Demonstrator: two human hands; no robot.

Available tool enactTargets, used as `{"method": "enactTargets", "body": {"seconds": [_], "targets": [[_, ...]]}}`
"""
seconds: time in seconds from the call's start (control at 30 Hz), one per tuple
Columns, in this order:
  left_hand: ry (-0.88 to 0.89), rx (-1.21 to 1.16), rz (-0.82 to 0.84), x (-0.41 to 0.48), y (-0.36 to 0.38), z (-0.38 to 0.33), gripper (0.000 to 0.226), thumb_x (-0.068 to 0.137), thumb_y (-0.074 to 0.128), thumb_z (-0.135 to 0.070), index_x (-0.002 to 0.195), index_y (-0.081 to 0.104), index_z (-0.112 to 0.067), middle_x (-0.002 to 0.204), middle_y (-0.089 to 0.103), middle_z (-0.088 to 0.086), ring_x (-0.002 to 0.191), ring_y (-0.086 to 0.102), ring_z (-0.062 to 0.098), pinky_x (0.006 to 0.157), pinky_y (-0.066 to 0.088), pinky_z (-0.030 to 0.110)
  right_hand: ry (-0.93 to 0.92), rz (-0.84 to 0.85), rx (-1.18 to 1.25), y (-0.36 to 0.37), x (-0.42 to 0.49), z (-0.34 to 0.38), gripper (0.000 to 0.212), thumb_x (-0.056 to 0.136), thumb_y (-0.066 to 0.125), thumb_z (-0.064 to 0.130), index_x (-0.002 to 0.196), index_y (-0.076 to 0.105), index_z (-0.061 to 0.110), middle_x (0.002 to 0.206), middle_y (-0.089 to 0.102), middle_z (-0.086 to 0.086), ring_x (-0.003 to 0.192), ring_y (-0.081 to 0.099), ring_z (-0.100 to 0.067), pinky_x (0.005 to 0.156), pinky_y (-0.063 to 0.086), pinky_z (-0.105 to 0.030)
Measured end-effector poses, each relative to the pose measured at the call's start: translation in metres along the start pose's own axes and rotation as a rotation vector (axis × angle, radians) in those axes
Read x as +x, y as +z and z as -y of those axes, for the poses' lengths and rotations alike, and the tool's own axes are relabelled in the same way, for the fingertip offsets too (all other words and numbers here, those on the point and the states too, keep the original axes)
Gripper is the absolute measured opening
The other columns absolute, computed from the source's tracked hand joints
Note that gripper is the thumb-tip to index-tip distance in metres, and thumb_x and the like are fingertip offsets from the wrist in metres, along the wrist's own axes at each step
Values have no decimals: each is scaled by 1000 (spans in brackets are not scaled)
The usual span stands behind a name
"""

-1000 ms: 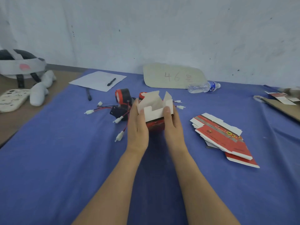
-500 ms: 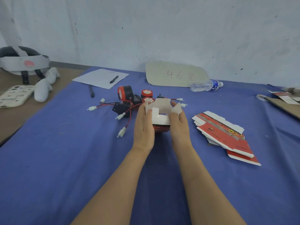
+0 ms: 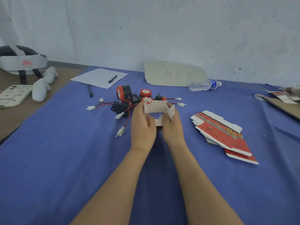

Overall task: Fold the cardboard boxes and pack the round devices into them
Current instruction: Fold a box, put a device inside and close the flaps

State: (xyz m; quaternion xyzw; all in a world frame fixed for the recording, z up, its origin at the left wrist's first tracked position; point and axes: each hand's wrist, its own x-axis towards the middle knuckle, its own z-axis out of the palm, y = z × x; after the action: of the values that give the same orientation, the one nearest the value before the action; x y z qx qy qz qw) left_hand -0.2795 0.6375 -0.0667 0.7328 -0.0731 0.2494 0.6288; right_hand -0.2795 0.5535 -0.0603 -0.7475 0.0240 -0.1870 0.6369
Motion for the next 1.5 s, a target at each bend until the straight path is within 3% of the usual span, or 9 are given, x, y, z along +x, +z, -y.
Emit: {"method": "enactTargets", "body": {"seconds": [0.2, 0.3, 0.4, 0.57, 0.9, 1.07, 1.2, 1.33, 1.5], "targets": [[-91, 7, -61, 7, -7, -2, 54, 88, 30, 13, 130, 48, -16, 122, 54, -3, 116, 51, 15, 102, 42, 31, 115, 262, 338, -2, 2, 3, 64, 78, 38, 76, 132, 51, 45, 136, 55, 14, 128, 47, -5, 111, 35, -33], [-97, 7, -26, 8, -7, 1, 54, 90, 30, 12, 132, 47, -17, 131, 54, 1, 120, 50, 14, 104, 41, 32, 146, 231, 268, -5, 3, -1, 24, 95, 43, 56, 110, 61, 57, 121, 63, 23, 113, 56, 6, 95, 45, -19], [-52, -78, 55, 5, -3, -1, 45, 95, 33, 2, 133, 48, -16, 129, 53, -6, 124, 47, 10, 107, 36, 22, 22, 153, 100, -4, 3, -9, 36, 100, 38, 18, 124, 47, 43, 132, 52, 16, 112, 50, 13, 88, 42, -6], [18, -180, 199, -1, 2, -5, 31, 91, 27, -56, 120, 39, -53, 127, 42, -35, 130, 36, -6, 109, 25, 13, 32, 41, 198, -7, 7, -10, 34, 99, 36, 6, 123, 51, 26, 121, 60, 5, 113, 57, -14, 95, 48, -31], [-6, -32, 136, 6, 3, 10, 57, 96, 34, 5, 146, 32, -23, 134, 37, -17, 125, 34, -3, 91, 24, -7, 24, 88, 224, -5, 3, -6, 32, 97, 39, 5, 119, 57, 21, 123, 62, -1, 117, 56, -18, 101, 46, -42], [-62, -107, 123, 8, -1, 7, 57, 93, 31, 9, 142, 40, -16, 142, 45, -5, 129, 39, 4, 94, 29, -2, 181, 192, 476, -11, 6, 1, 44, 86, 52, 57, 105, 70, 22, 108, 71, -2, 103, 66, -19, 87, 52, -36], [-123, -234, 113, 7, -7, -2, 49, 95, 32, 2, 134, 51, -20, 135, 53, -8, 125, 46, 4, 101, 39, 17, 104, 242, 320, -15, 5, 1, 13, 93, 58, 22, 103, 66, 22, 111, 65, -6, 103, 61, -22, 98, 46, -46], [-290, -538, 100, 10, -13, -11, 35, 98, 35, -22, 113, 67, -24, 113, 68, -16, 102, 61, -5, 84, 47, 11, -32, 248, 86, -20, 5, -1, 29, 93, 57, 11, 110, 55, 34, 121, 60, 3, 110, 59, -18, 92, 52, -36], [-261, -472, 74, 10, -10, -12, 39, 96, 34, -10, 123, 63, -14, 121, 63, -15, 120, 53, 3, 107, 39, 27, -150, 167, -142, -19, 5, -4, 24, 93, 56, 15, 101, 50, 37, 100, 58, 21, 90, 55, 1, 67, 42, -4]]}}
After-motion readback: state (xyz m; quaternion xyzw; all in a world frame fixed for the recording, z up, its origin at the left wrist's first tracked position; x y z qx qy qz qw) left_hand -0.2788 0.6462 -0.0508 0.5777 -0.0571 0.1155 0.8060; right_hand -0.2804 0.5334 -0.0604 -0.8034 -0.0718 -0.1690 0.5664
